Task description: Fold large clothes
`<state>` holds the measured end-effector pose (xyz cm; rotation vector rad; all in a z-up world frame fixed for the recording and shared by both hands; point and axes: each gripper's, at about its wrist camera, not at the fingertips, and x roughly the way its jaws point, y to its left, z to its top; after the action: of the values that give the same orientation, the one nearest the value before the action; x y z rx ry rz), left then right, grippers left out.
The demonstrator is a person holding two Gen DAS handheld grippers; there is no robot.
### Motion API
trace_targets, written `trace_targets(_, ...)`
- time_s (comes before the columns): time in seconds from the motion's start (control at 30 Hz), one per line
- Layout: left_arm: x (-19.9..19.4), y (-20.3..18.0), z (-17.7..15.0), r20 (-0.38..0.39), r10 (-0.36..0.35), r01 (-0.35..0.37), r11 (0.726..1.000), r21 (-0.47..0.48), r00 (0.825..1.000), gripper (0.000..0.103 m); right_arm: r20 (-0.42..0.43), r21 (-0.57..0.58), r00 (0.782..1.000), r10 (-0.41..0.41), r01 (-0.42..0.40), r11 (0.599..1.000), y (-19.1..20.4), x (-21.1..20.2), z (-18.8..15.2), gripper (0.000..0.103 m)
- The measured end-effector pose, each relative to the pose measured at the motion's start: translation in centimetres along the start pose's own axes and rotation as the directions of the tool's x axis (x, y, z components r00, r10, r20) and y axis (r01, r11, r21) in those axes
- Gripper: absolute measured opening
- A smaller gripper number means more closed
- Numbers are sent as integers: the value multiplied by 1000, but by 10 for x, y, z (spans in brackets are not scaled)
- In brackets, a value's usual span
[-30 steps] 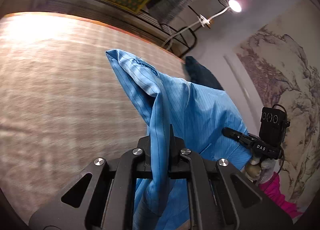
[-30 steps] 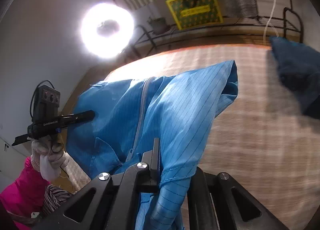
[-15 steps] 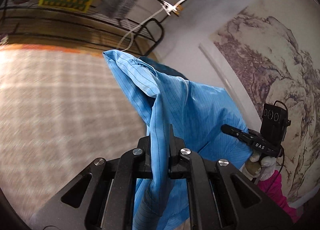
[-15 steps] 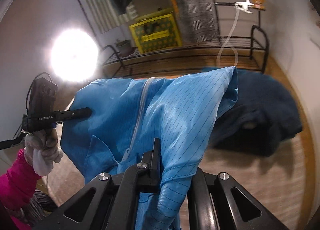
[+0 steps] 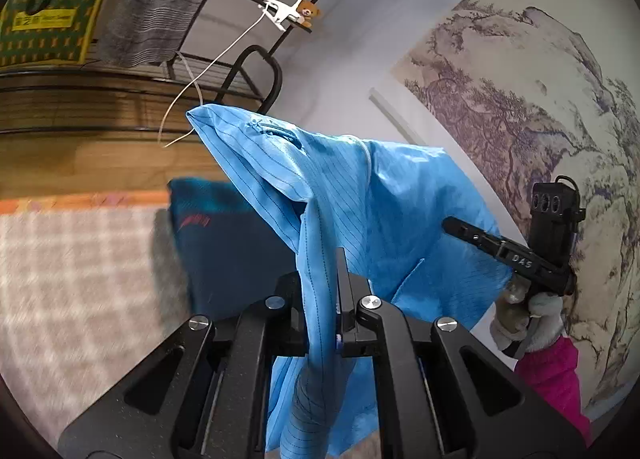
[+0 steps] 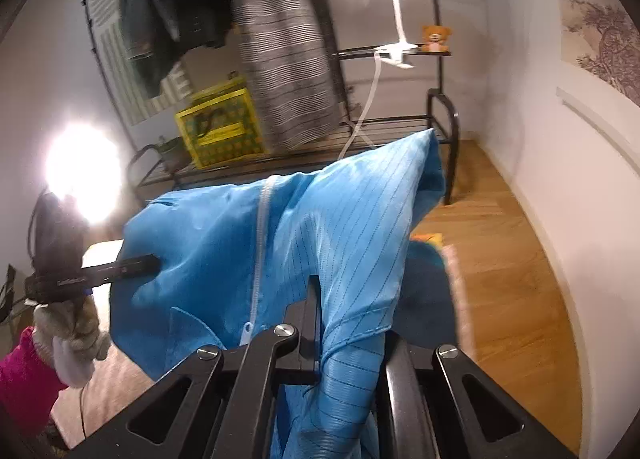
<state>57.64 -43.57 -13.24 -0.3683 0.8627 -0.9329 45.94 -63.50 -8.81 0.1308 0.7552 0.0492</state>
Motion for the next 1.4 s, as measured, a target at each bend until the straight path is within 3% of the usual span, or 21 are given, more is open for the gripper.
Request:
trace_targets(0.17, 42, 11, 12, 15, 29, -29, 999, -13, 999, 5, -11, -23, 999, -45, 45, 999, -27, 33, 11, 3)
trace_targets(0.33, 63, 34, 6, 8, 92, -91, 995, -48, 996, 5, -48, 7, 996, -74, 75, 997, -48, 68, -2, 3)
trace_targets(0.37, 63, 38, 4, 10, 118, -118, 992, -43, 993, 5, -67, 0, 992, -103, 104, 995, -52, 78, -5, 6)
trace_targets(0.4, 65, 41, 3, 13, 150, -149, 988, -30, 989, 5, -80, -9, 987, -137, 137, 991, -54, 83, -8, 16)
trace_targets(0.43, 65, 42, 2, 11, 183, -183, 983, -16, 983, 7, -93, -20, 978, -185, 184, 983, -57, 87, -9, 26)
trace_targets(0.47, 67, 45, 1, 3, 223, -223, 975, -10, 975, 13, -102, -19, 961, -259, 258, 966, -62, 90, -11, 43)
trace_targets(0.5, 68, 48, 0, -12, 256, -256, 966, -16, 967, 18, -103, -10, 951, -291, 292, 956, -65, 89, -13, 48)
trace_targets(0.57, 67, 52, -3, -18, 302, -302, 953, -28, 953, 34, -97, 22, 942, -320, 324, 946, -73, 84, -13, 49)
trace_targets(0.67, 56, 51, -3, 4, 319, -318, 947, -31, 948, 44, -76, 54, 945, -318, 322, 945, -76, 70, -12, 51)
trace_targets(0.93, 8, 14, 0, 48, 321, -323, 945, 40, 946, 45, -4, 76, 958, -288, 288, 955, -50, 22, -7, 53)
trace_targets(1.27, -109, -77, -9, 168, 269, -291, 948, 128, 948, 45, 86, 43, 959, -270, 268, 963, 27, -83, 9, 53)
trace_targets(1.4, -159, -113, -23, 178, 235, -267, 947, 180, 956, 45, 126, 45, 961, -245, 242, 969, 60, -135, 7, 54)
